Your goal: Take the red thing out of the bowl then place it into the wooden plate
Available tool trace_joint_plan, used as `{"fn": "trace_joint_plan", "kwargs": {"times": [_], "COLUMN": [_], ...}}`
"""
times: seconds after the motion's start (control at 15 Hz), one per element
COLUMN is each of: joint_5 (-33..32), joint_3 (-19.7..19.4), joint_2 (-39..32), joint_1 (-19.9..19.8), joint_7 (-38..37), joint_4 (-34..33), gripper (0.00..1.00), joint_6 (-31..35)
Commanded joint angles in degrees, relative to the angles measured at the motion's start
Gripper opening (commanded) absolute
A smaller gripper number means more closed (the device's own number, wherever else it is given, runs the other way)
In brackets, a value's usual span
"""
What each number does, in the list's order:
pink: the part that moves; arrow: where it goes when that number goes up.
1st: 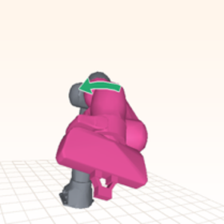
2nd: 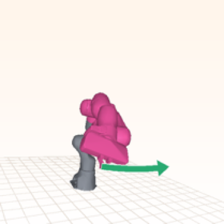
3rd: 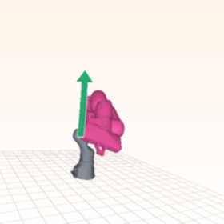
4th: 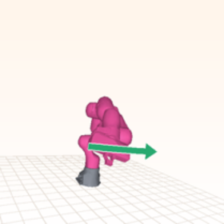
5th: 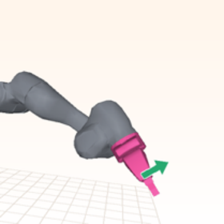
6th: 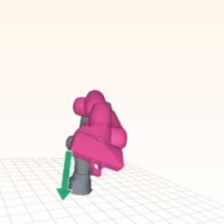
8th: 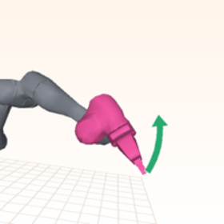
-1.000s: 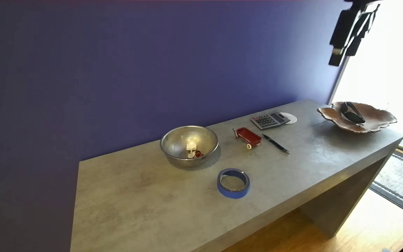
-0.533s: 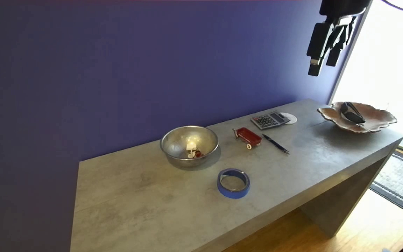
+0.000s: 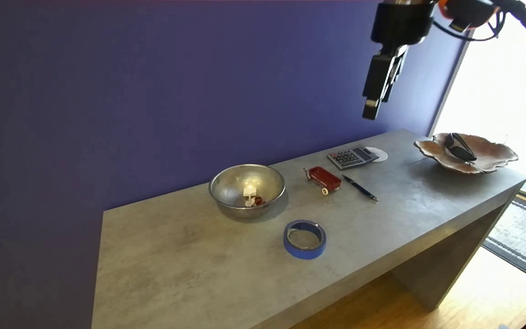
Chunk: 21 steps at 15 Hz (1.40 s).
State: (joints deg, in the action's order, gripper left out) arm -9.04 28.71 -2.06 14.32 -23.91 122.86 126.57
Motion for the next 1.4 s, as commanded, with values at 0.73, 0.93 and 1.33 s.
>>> {"fn": "trace_joint_plan", "kwargs": {"times": [0.73, 0.93, 1.33], "joint_5": [-11.42, -12.77, -10.41], "joint_3": [-12.31, -13.37, -17.51], "joint_2": [-31.92, -33.15, -50.21], "joint_1": [14.47, 15.73, 20.91], "joint_7": [17.33, 15.19, 9.96], "joint_4": [-30.43, -32.04, -48.48], "gripper": [1.00, 1.00, 1.00], "joint_6": [0.56, 0.86, 11.74]}}
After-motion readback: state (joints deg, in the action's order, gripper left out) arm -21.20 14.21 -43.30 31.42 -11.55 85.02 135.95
